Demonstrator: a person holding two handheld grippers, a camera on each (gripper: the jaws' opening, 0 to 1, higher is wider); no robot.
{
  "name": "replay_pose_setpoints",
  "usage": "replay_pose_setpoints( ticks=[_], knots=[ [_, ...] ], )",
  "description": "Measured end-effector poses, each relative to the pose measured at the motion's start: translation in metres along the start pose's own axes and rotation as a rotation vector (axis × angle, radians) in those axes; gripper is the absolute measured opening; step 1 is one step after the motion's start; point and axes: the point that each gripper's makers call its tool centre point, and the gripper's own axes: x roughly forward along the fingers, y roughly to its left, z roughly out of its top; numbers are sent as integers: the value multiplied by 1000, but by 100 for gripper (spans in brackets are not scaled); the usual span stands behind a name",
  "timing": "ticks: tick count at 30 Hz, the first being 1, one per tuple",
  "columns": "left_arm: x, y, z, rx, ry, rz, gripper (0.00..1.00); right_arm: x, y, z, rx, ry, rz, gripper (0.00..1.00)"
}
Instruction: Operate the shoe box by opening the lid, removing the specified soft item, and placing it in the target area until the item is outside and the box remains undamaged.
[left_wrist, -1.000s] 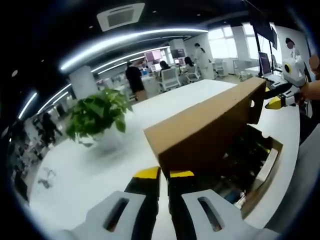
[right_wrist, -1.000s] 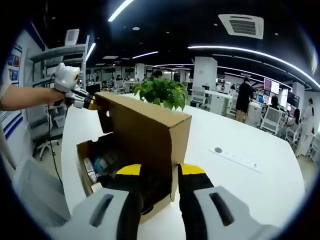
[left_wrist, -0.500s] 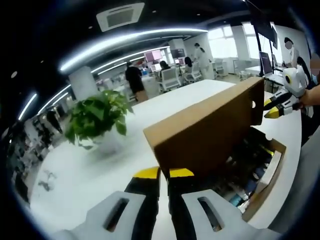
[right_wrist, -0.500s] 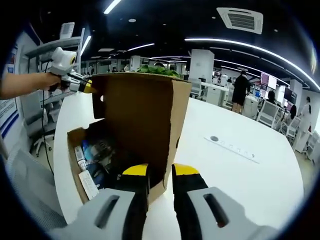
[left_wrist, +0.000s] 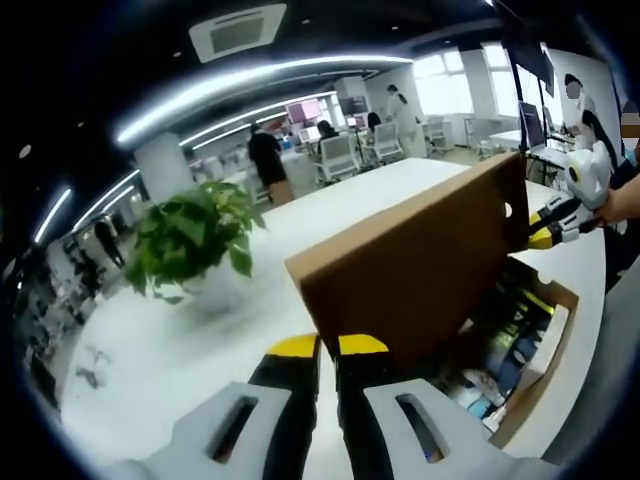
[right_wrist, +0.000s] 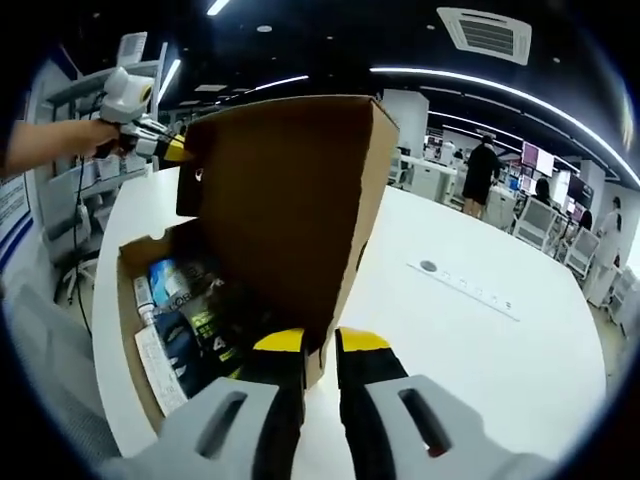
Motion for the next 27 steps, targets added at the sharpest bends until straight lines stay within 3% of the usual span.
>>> replay_pose_setpoints(
  ticks=[27],
  knots=[
    [34,15,4,-30,9,-17,2,15,-10,-5,56,17,-11,2]
  ],
)
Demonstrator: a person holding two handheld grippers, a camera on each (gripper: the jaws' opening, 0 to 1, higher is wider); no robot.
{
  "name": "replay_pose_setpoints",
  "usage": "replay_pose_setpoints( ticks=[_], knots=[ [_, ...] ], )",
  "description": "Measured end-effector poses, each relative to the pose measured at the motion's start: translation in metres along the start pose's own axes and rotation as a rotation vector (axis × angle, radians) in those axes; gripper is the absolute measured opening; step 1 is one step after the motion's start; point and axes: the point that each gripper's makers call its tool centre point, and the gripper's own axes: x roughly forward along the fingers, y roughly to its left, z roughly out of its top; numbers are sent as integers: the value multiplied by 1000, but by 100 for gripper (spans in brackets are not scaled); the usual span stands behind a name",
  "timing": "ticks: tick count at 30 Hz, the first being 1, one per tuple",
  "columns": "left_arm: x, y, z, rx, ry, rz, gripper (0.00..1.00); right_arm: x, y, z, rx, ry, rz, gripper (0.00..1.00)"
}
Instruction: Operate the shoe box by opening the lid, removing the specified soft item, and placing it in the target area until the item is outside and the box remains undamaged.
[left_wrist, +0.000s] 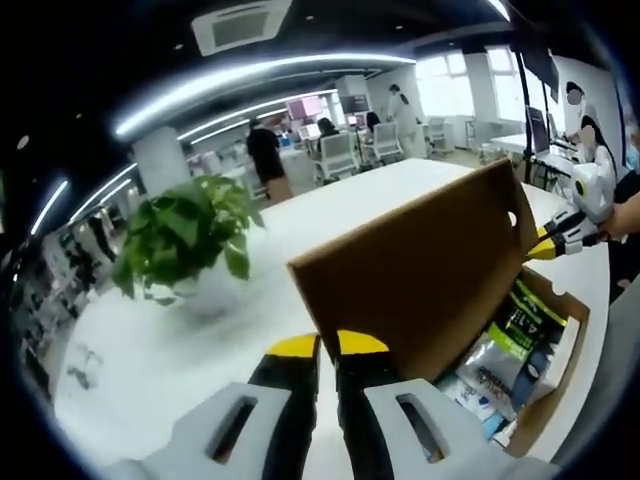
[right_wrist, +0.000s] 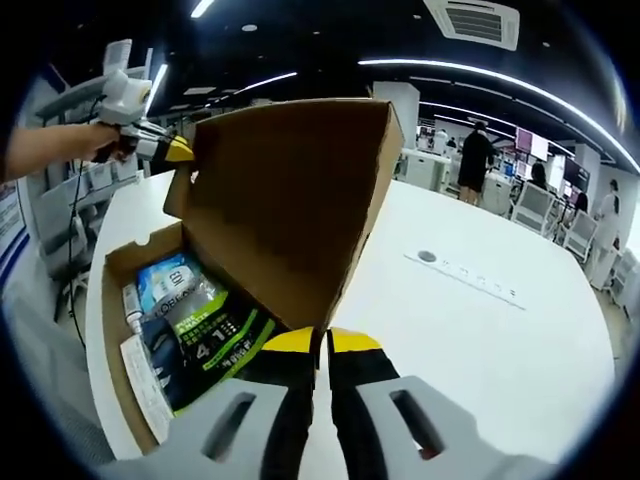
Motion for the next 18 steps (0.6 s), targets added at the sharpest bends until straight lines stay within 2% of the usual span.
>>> replay_pose_setpoints(
  ticks=[10,18],
  knots=[
    [11,0,-2,31,12,9,4,2,-1,1,-40,2,4,2],
    [17,-6,-21,-7,61,-6,4,3,-3,1,-48,1,11,2]
  ],
)
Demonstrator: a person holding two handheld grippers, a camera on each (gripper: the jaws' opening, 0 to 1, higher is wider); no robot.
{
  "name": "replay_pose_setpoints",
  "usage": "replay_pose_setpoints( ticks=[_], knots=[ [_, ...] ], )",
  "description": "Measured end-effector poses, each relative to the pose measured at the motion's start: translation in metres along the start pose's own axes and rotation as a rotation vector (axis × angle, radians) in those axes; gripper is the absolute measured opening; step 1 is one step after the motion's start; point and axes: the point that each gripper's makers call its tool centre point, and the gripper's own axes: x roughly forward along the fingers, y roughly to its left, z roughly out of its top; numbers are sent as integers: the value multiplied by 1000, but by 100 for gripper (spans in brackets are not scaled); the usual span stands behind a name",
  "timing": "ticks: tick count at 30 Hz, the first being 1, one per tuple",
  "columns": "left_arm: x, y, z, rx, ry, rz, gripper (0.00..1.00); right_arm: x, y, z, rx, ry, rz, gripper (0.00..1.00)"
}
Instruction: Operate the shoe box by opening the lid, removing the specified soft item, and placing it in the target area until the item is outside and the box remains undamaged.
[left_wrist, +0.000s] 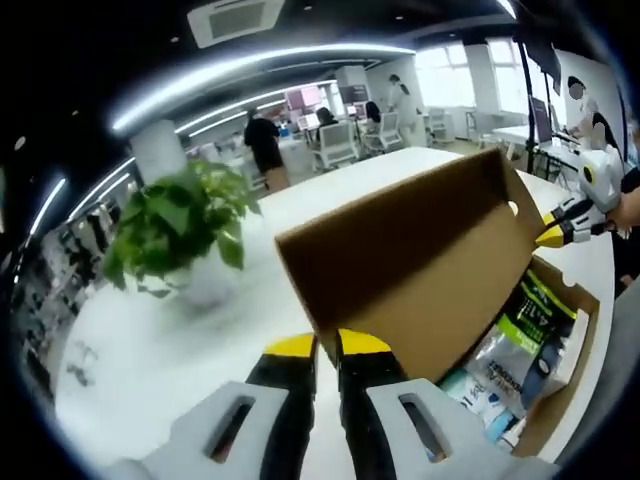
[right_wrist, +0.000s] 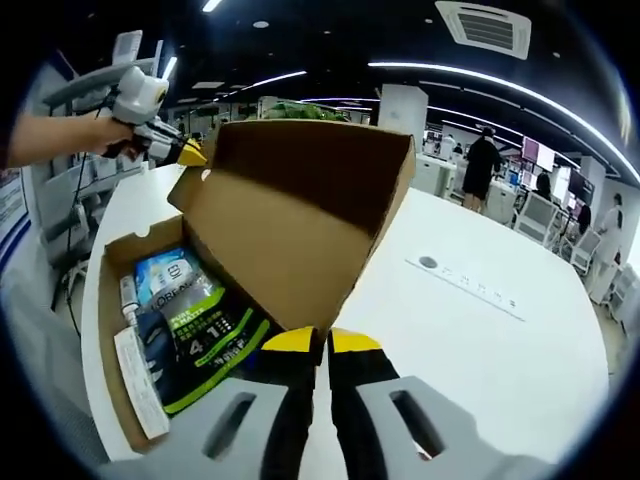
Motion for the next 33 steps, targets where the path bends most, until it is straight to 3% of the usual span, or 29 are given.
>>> replay_pose_setpoints(
  ticks=[10,33],
  knots=[
    [-3,-9,-26,-46,34,-9,2,4,-3,0,0,6,3,2],
    [-7,-16,-45,-175,24,19,0,9,-7,-1,39,48,19,3]
  ],
)
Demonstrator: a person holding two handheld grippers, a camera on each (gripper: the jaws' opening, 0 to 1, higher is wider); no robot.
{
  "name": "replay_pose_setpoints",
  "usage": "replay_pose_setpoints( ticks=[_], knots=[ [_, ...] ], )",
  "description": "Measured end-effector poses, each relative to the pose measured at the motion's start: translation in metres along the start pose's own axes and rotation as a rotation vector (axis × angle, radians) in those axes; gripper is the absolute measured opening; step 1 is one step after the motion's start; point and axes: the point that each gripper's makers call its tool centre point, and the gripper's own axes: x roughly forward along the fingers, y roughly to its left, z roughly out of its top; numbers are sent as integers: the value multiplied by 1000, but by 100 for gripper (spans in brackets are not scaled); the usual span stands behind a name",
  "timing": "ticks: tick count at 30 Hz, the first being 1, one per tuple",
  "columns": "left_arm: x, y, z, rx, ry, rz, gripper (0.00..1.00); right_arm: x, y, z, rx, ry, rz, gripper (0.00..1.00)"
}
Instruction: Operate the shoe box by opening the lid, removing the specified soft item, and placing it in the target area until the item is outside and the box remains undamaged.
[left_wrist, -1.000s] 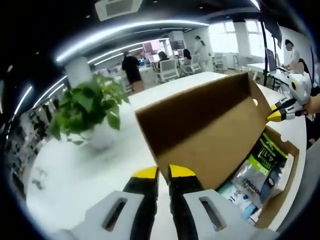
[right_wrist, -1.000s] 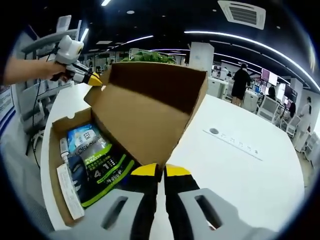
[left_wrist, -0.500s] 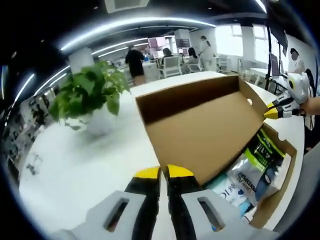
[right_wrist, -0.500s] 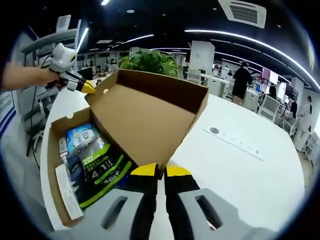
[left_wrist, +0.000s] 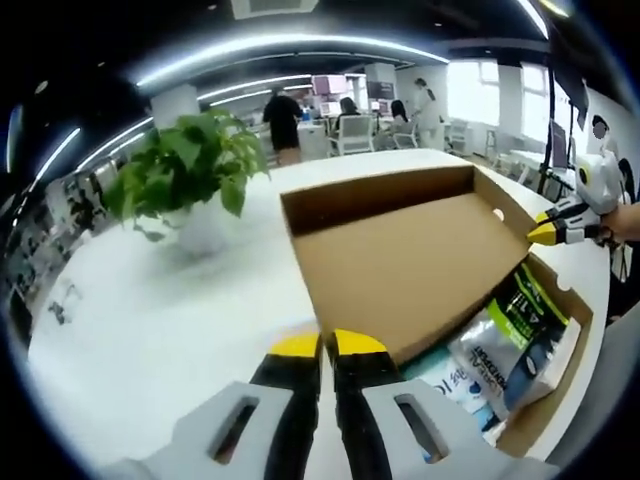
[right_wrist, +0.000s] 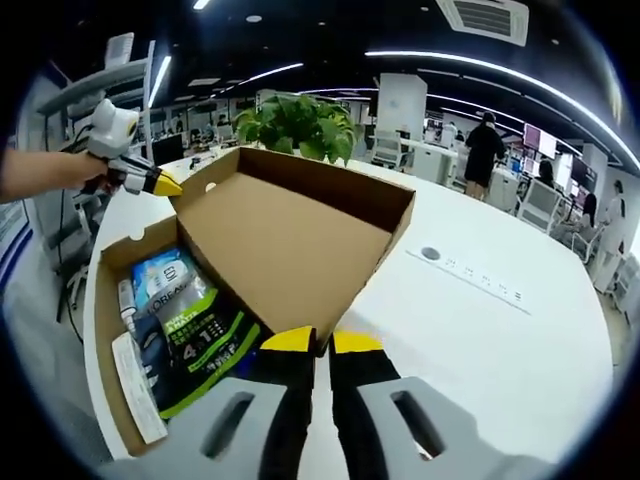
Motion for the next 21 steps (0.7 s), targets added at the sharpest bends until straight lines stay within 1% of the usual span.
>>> replay_pose_setpoints(
  ticks=[17,21],
  knots=[
    [12,4,-1,5,25,16,0,8,-3,-3,1,25,13,6],
    [14,5,-2,4,28,17,1,9,-3,-3,20,30,16,6]
  ],
)
